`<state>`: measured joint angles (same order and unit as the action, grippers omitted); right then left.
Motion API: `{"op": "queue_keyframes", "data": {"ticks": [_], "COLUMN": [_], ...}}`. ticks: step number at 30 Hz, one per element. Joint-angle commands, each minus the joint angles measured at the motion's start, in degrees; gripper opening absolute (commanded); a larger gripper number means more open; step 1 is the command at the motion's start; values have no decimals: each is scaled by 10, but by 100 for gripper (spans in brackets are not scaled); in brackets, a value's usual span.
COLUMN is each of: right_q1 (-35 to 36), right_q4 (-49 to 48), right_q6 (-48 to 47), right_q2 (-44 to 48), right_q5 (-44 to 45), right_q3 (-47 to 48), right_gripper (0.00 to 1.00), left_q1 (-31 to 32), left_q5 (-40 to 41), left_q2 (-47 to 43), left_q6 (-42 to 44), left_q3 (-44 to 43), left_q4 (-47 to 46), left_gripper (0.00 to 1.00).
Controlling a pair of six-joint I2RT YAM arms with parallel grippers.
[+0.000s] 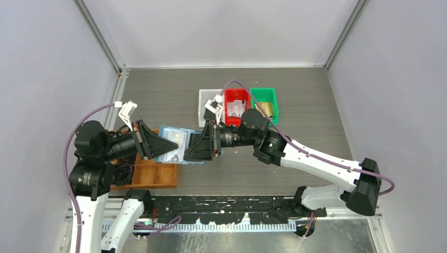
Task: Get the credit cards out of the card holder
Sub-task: Remove the credit card from the card holder.
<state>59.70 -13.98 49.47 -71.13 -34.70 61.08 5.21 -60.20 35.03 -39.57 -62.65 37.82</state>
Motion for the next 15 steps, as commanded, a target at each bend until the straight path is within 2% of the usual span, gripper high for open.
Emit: {"op": "queue_keyframes", "data": {"ticks": [1,9,12,15], "right_q1": [-1,-2,-2,-1], "right_q4": [-48,-124,-136,-102], "right_q6": [2,46,59,55], "right_q2": [4,-23,-30,-29], "right_q5": [6,25,45,82], "right_q3": [1,1,4,15], "right_gripper": [49,40,33,22], "left_q1": [-1,-1,-1,-1], "left_q5": [-60,-81,-92,-103], "left_q2": [-6,-16,-20,-25], "left_q6": [-62,-88,-96,-96], "left_q3": [2,15,24,31], "left_q4": [-89,-113,-123,-129], "left_gripper": [0,2,3,5]}}
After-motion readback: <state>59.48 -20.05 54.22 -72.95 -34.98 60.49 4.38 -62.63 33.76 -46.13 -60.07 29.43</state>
